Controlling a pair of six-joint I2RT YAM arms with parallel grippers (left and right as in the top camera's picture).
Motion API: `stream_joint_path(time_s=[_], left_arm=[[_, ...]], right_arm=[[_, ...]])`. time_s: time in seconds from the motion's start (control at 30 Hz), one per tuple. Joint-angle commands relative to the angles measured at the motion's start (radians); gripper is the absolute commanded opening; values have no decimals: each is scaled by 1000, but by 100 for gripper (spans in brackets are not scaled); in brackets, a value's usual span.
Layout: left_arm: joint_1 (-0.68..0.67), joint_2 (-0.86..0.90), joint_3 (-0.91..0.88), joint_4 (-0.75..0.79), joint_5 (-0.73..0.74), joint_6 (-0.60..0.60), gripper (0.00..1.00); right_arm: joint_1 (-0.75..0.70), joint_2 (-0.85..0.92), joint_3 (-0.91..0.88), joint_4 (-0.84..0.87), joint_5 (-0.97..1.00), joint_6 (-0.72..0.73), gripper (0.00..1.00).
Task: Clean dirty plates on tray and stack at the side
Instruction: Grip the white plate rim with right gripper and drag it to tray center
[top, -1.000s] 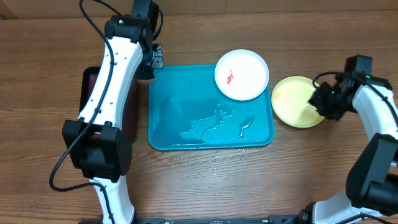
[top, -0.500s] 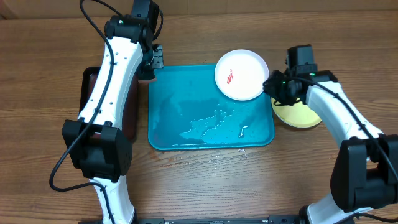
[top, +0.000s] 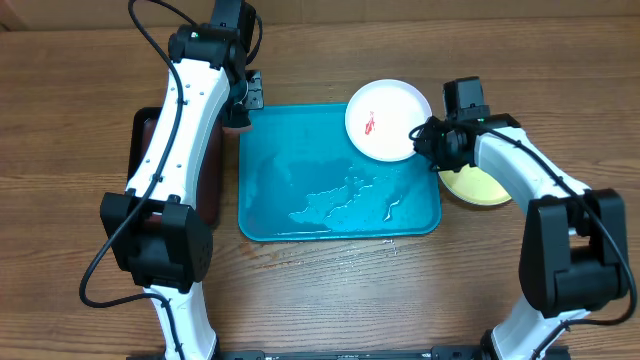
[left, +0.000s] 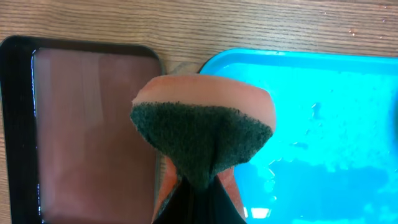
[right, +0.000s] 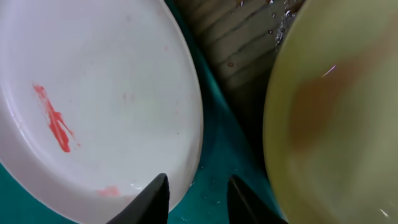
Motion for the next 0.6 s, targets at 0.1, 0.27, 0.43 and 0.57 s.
stream_joint_path(time_s=[0.1,0.27,0.43,0.57], left_arm=[[-2,-6,14,5,6,-3,4],[-2,-6,14,5,5,-3,4],[-2,-6,14,4,5,-3,4],[-2,-6,14,4,6,-3,4]], right_arm=[[25,52,24,13,-21,-5,33],[52,79,26,8,-47,-27,25],[70,79,33,4,-137,-53,17],[109,79,33,-19,-209,-53,13]])
